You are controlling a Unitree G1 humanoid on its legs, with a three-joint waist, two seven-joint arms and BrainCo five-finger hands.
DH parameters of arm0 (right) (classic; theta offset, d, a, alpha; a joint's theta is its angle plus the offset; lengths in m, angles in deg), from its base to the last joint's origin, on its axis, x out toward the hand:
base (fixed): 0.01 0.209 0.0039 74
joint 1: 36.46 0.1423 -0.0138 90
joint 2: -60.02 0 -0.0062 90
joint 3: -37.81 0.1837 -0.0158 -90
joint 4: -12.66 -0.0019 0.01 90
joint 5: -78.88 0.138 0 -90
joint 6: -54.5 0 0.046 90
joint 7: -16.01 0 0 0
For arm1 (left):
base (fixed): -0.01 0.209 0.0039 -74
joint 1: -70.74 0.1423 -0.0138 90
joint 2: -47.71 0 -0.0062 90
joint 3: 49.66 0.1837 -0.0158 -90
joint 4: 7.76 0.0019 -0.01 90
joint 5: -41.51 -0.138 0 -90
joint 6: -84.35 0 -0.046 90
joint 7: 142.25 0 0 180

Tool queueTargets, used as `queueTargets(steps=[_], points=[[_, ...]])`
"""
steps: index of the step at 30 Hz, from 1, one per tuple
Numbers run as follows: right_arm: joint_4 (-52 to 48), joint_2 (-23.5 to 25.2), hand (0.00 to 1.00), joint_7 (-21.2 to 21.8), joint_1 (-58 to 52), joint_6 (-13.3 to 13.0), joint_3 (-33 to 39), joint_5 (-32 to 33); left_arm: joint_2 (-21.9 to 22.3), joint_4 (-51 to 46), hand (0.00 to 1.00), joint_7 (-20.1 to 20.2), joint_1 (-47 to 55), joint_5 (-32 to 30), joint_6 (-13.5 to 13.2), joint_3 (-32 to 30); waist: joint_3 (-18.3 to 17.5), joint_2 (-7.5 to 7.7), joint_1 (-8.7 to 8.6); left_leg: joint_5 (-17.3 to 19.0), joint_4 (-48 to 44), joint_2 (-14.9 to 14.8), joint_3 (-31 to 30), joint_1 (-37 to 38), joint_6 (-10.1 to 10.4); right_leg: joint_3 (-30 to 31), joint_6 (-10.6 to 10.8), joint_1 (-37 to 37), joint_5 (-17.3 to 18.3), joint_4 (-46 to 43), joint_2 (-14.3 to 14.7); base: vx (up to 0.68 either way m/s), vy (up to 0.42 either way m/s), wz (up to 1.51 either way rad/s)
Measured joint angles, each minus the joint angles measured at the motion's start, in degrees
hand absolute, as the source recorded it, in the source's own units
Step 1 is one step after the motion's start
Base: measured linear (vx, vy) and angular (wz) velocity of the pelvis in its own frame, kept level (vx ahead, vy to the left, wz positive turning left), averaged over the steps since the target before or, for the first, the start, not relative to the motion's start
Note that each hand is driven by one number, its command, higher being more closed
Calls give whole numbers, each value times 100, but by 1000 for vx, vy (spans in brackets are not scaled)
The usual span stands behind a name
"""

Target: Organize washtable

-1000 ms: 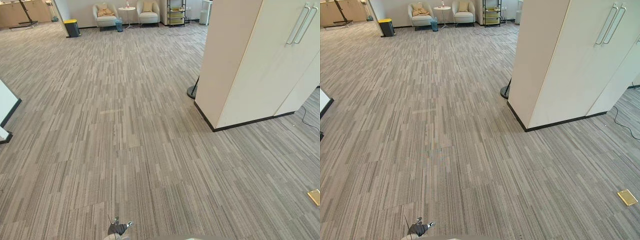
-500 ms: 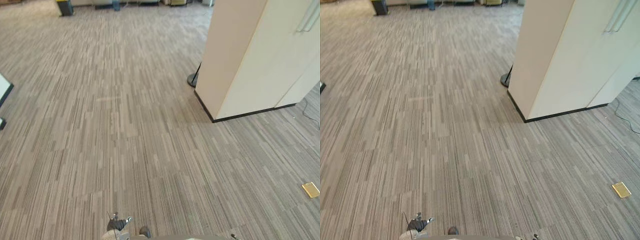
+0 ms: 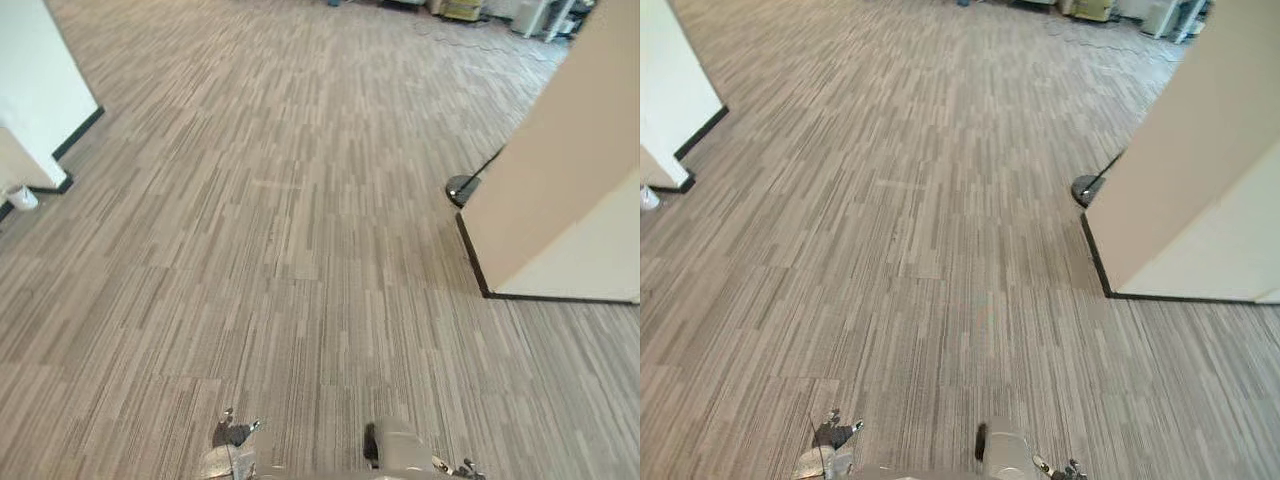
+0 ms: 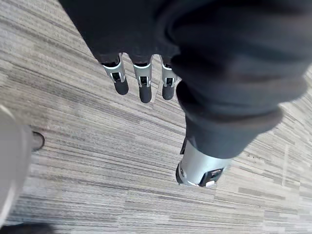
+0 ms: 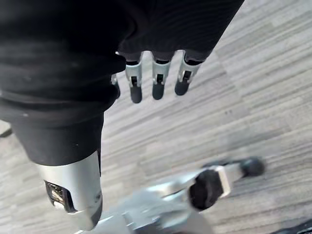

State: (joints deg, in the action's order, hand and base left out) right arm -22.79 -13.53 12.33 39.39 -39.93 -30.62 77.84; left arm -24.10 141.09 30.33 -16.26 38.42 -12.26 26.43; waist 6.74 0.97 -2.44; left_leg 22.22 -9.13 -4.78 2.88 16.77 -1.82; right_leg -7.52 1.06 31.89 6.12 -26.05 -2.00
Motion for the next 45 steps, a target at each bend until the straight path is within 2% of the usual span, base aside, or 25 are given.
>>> queueTargets(steps=[1, 2, 4, 5, 7, 8, 9, 11, 15, 16, 18, 20, 21, 23, 26, 29, 31, 32, 33, 34, 35, 37, 38, 42, 45], points=[[37, 13, 0, 1, -36, 3, -21, 3, 16, 10, 0, -2, 25, -9, 5, -20, -14, -17, -14, 7, -107, -25, -78, 121, 12, 19, -240, -43, -535, -59, 35, 1066, -202, 56], [53, -164, 0, 16, -7, 24, -35, 0, 87, 25, 0, -10, 32, -37, 12, -16, -122, -225, 13, -114, -557, -252, -128, 149, 207, -67, -377, -109, -560, -462, 156, 1073, -215, 24], [14, -222, 0, 12, 162, 15, -46, -2, 131, 30, 0, -9, 10, -42, 9, -73, -136, -333, 21, -1129, -2220, -334, -134, -538, 321, -88, -463, -397, 6, -680, 213, 962, -202, 6], [-49, -241, 0, 20, 195, -22, 7, -3, 200, 26, 0, -9, -19, -40, 16, -275, -84, -427, 42, -2430, -3597, -436, -182, -1180, 552, -64, -544, -921, 185, -401, 310, 827, -173, -16], [-15, -279, 0, -16, 242, -2, 45, 18, 195, -58, 0, -25, -9, -34, 8, -714, -23, -503, 125, -2462, -5361, -886, 134, -1958, 554, 72, -626, -1914, 245, 184, 598, 784, -129, -37], [41, -267, 0, -48, 252, 8, -13, 48, 201, -127, 0, -34, 55, -32, 2, -818, 77, -360, 202, -2208, -6042, -1067, 382, -2366, 255, 186, -703, -2603, 293, 549, 681, 824, -92, -51], [38, -230, 0, -106, 262, 20, -79, 39, 96, -283, 0, -31, 108, -33, -5, -810, 64, -304, 311, -1931, -6254, -1113, 555, -2822, 217, 342, -781, -3116, 344, 885, 687, 670, -72, -46], [26, -235, 0, -130, 379, 16, -199, 48, 90, -435, 0, -33, 167, -27, -29, -669, 47, -224, 429, -1619, -5850, -1123, 767, -3623, 246, 630, -764, -3687, 525, 1377, 664, 544, 1, -64], [22, -235, 0, -118, 627, 30, -460, 44, 44, -612, 0, -24, 207, 18, -139, -453, 53, -232, 501, -1420, -2990, -1025, 1479, -4282, 360, 1037, -480, -4454, 993, 1785, 434, 685, 176, -57], [47, -141, 0, -115, 612, 26, -461, 42, 32, -615, 0, -29, 230, 17, -148, -343, 8, -235, 520, -1552, -1511, -784, 1511, -4193, 509, 1162, -478, -4729, 1172, 1837, 299, 566, 231, -50], [191, -10, 0, -105, 590, 13, -455, 35, -12, -561, 0, -24, 248, 15, -142, -217, -213, -121, 630, -2325, -1324, -460, 1340, -4113, 213, 1433, -548, -4709, 1257, 1402, 113, 744, 366, -65], [261, 246, 0, -89, 570, -31, -323, 16, -230, -504, 0, -11, 238, 16, -141, -143, -374, 280, 593, -2077, -1190, -22, 1454, -3805, -156, 1544, -198, -4015, 1093, -268, -252, 895, 430, -14], [249, 350, 0, -49, 584, -72, -152, 16, -343, -469, 0, -15, 212, 19, -141, -135, -322, 469, 501, -1774, -1311, 231, 1448, -3508, -255, 1667, 454, -3575, 466, -1638, -358, 717, 298, 38], [242, 339, 0, 39, 591, -82, -205, -28, -442, -390, 0, -21, 148, 20, -87, -141, -175, 564, 415, -1240, -1550, 471, 1454, -2914, -367, 1860, 942, -2973, -199, -3632, -417, 645, 197, 33], [-60, 256, 0, 134, 548, -162, -249, -35, -337, -165, 0, -3, 129, -46, 9, -6, -104, 344, 331, -677, -1241, 392, 1446, -1668, -307, 1466, 583, -1937, 383, -4465, -264, 526, 123, -11], [-273, 221, 0, 138, 529, -189, -270, -60, -237, -100, 0, 29, 33, -113, 10, 55, -126, 225, 318, -327, -924, 250, 1396, -949, -121, 489, 353, -1116, 693, -2634, -311, 490, 36, 0], [-273, 153, 0, 112, 532, -170, -430, -63, -184, -80, 0, 27, 19, -110, 7, 48, -134, 202, 317, -126, -774, 210, 1364, -600, 32, -103, 162, -1178, 534, -823, -307, 688, -44, 16], [-240, 126, 0, 105, 554, -161, -490, -62, -154, -85, 0, 27, 53, -110, 3, 18, -143, 188, 310, -33, -686, 212, 1382, -349, 193, -278, -112, -1222, 302, -154, -208, 804, -74, 43], [-159, 103, 0, 65, 611, -146, -614, -57, -158, -81, 0, 28, 88, -109, -1, -27, -150, 256, 253, -3, -1398, 261, 1217, -452, 252, -168, -385, -1342, -360, -183, -230, 716, -88, 49], [-154, 24, 0, 76, 645, -132, -649, -60, -110, -80, 0, 10, 42, -110, 5, -37, -159, 212, 197, -37, -2077, 129, 1079, -655, 300, -225, -420, -1416, -217, -332, -200, 594, -87, 51], [-191, -119, 0, 89, 665, -141, -776, -79, 20, -131, 0, -15, 15, -112, -14, -162, -139, -46, 210, -594, -3704, -247, 813, -1347, 523, -314, -454, -1704, 52, -323, -61, 538, -83, 14], [-133, -263, 0, 44, 726, -116, -844, -86, 199, -254, 0, -47, 123, -94, -20, -393, -65, -483, 438, -1586, -5743, -958, 723, -2264, 370, -111, -614, -2304, 339, -89, 373, 754, -4, -70], [-67, -272, 0, 9, 758, -102, -844, -86, 180, -259, 0, -48, 145, -93, -18, -397, -66, -480, 450, -1542, -5837, -1014, 721, -2419, 327, -38, -625, -2462, 381, -6, 412, 700, 40, -91], [80, -56, 0, -34, 757, -25, -822, -79, 36, -538, 0, -48, 300, 44, -88, -364, -21, -81, 479, -1194, -3998, -1051, 830, -2621, 533, 391, -533, -3410, 387, 822, 298, 449, 22, -55], [82, -51, 0, -96, 735, -34, -810, -78, 13, -528, 0, -42, 303, 301, -157, -157, -37, -104, 492, -1437, -1345, -877, 411, -2357, 765, 776, -236, -3566, 535, 912, 290, 417, 187, -71]])
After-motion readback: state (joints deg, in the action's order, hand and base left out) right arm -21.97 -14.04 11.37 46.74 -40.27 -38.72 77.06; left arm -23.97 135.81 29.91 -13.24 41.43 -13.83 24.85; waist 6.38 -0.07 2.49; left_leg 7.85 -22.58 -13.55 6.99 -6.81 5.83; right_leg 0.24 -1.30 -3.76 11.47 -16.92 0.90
